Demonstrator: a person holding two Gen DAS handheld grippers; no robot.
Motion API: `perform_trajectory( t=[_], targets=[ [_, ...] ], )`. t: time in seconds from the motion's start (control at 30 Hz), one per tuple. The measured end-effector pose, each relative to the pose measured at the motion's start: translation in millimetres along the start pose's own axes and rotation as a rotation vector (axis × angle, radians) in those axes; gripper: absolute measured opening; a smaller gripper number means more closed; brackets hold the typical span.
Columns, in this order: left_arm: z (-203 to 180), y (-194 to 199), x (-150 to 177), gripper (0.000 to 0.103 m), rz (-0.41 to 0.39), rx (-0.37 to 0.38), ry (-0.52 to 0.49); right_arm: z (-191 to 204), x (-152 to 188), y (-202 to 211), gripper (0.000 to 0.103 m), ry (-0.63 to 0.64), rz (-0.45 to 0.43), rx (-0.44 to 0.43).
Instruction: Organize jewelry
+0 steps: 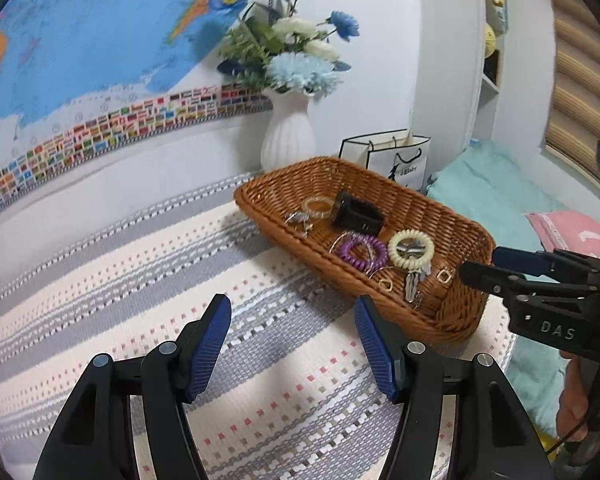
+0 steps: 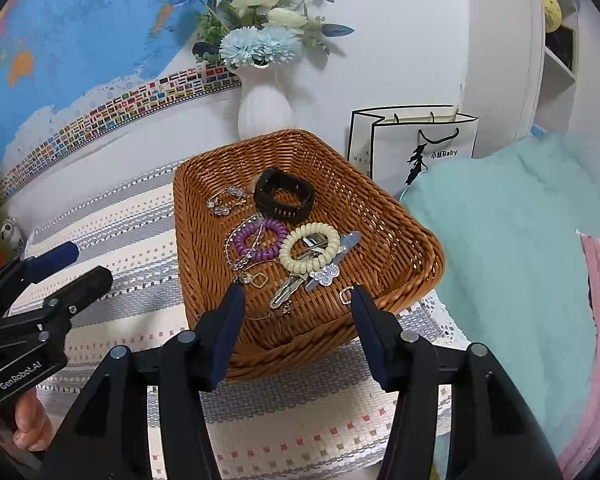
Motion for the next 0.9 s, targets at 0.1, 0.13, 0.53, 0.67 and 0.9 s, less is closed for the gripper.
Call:
perform_trajectory(
  t=[0.1, 0.13, 0.53, 0.67, 0.9],
  targets=[
    [-0.9, -2.7, 2.9, 0.065, 0.005, -0.01, 0.004, -0.1, -0.1, -0.8, 0.058, 0.005, -0.001, 0.017],
    [-1.4, -4.1, 3.2, 0.065, 0.009, -0.006, 0.006, -0.6, 0.0, -1.2, 0.058, 0.007, -0.002, 0.028],
    [-13.1, -3.8, 5.1, 0.065, 0.009, -0.001, -0.023, -4.7, 0.6, -2.7, 0.058, 0.005, -0.002, 0.047],
    [-13.6, -3.6, 5.7, 0.065, 0.011, -0.006, -0.022, -4.0, 0.7, -3.1, 0.058, 0.008, -0.002, 0.059],
    [-12.7, -1.9, 5.1, 0.065, 0.009, -0.006, -0.021, -4.0, 1.0, -3.0, 0.058, 0.008, -0.002, 0.057]
  ],
)
Point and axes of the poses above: each gripper's, at about its wrist camera, not at the fingertips, and y roughly against the way its jaws point, z to its left, x to its underside, the point moved 2 cm from there along -y, roughly the way its jaws point, and after that the axes turned 4 degrees about y, right-handed, at the moved point
